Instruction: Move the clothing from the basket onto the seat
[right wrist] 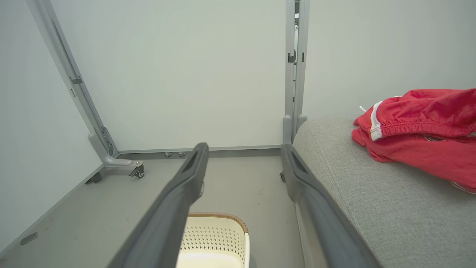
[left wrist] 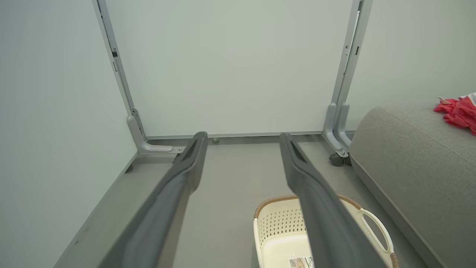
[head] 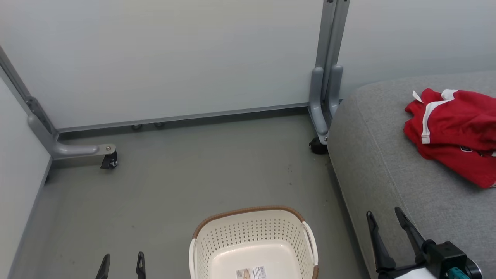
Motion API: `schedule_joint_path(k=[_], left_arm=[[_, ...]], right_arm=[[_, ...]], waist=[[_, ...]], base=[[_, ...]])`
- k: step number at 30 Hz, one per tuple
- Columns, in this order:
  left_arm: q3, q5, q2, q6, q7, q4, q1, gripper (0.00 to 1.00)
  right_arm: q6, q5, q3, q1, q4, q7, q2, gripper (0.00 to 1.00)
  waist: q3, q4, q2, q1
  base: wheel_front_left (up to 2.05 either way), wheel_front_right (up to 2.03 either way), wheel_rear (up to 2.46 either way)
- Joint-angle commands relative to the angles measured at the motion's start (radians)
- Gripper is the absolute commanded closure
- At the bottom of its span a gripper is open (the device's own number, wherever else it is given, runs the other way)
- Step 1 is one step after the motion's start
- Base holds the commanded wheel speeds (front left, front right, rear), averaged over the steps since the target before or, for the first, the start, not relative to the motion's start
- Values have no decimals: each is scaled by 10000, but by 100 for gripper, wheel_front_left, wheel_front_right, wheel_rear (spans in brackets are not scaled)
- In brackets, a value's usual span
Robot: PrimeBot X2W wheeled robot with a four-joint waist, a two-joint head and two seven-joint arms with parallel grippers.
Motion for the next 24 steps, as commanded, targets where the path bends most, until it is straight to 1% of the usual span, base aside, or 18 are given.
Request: schedule_joint_path(k=[1, 3, 13, 20, 21, 24], left_arm=[[75, 62, -64, -84, 3, -2, 173, 0], [152, 138, -96, -163, 3, 31, 314, 0], [320, 276, -169, -284, 3, 209, 490, 0], [403, 426, -184, -247, 2, 305, 487, 0], [383, 331, -184, -259, 0, 322, 381, 100], [359, 262, -215, -264, 6, 565, 373, 100]], right_arm=[[-10, -83, 0, 225, 15, -28, -59, 0], [-12, -84, -94, 331, 19, -28, -36, 0], [-10, -152, -84, 439, 57, -28, 88, 0], [-10, -224, 176, 442, 124, -28, 105, 0], [0, -161, 190, 323, 108, 0, 98, 100], [2, -116, 200, 353, 340, 18, 116, 100]], waist=[[-253, -168, 0, 1], [-325, -189, 0, 1], [-532, -274, 0, 1], [-623, -335, 0, 1], [-624, -332, 0, 1], [-626, -332, 0, 1]], base=[[0, 0, 0], [0, 0, 0], [0, 0, 0], [0, 0, 0], [0, 0, 0], [0, 0, 0]])
